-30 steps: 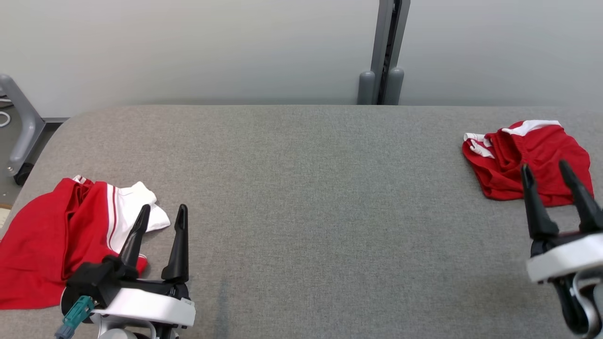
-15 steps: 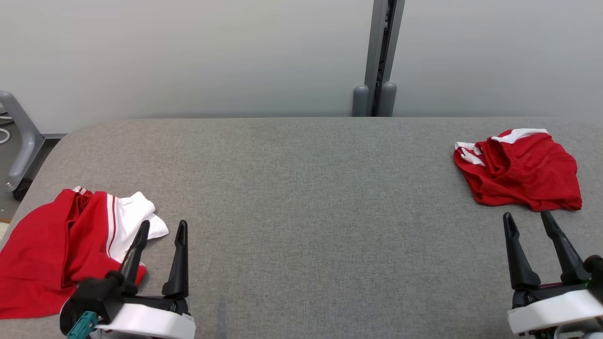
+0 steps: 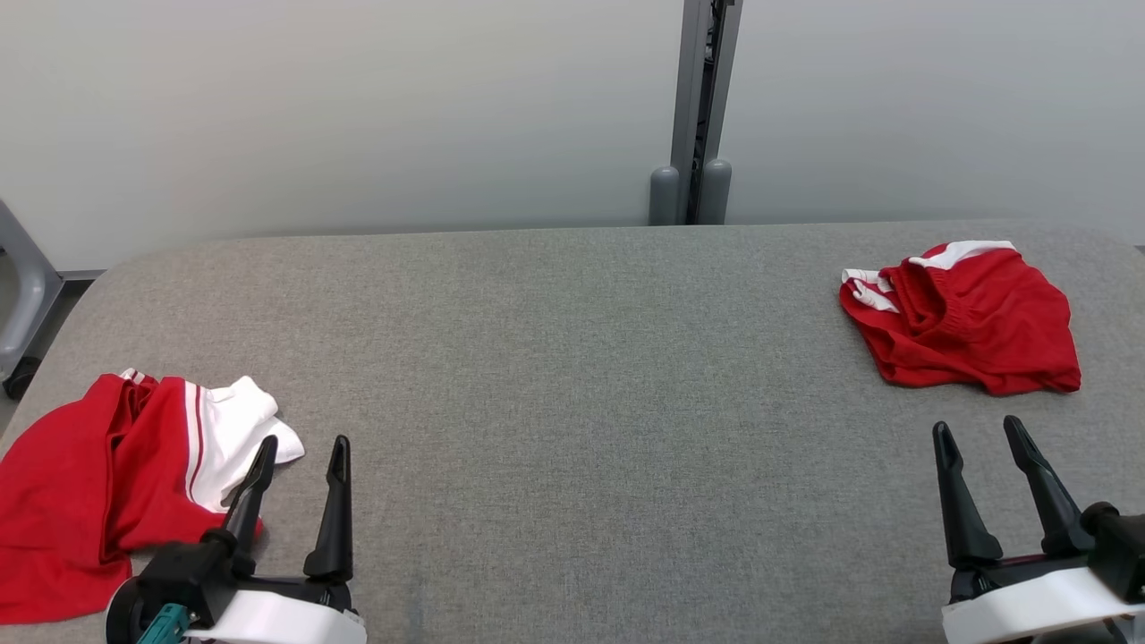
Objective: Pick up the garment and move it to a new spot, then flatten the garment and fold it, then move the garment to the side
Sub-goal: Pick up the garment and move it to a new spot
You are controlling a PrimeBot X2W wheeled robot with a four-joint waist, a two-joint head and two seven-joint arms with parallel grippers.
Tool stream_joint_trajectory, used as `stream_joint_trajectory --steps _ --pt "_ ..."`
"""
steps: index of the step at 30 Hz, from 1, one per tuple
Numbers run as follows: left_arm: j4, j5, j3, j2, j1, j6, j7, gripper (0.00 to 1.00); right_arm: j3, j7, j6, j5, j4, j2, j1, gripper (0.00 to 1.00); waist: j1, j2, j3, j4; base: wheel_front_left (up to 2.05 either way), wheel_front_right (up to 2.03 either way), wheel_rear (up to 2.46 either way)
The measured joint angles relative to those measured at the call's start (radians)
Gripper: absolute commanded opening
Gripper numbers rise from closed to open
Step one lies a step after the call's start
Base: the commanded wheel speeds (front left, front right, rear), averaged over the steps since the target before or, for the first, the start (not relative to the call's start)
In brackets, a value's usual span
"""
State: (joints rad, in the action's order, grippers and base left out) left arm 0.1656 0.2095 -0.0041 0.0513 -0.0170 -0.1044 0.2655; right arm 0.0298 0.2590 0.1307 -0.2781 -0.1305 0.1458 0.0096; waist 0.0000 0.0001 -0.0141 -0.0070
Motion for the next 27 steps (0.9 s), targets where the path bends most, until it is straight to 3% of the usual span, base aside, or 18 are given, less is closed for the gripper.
stream_joint_trajectory --steps 16,27 --pt "0.018 0.006 -0.006 -0.002 0.002 0.000 0.000 1.00 0.010 0.000 0.000 -0.002 -0.015 -0.001 -0.006 1.00 0.0000 0.0000 0.000 0.019 0.00 0.00 0.00" --pt "0.025 -0.005 0.013 -0.002 0.006 0.000 0.000 1.00 0.029 0.000 0.000 -0.009 -0.027 -0.007 -0.005 1.00 0.0000 0.0000 -0.011 0.144 0.00 0.00 0.00"
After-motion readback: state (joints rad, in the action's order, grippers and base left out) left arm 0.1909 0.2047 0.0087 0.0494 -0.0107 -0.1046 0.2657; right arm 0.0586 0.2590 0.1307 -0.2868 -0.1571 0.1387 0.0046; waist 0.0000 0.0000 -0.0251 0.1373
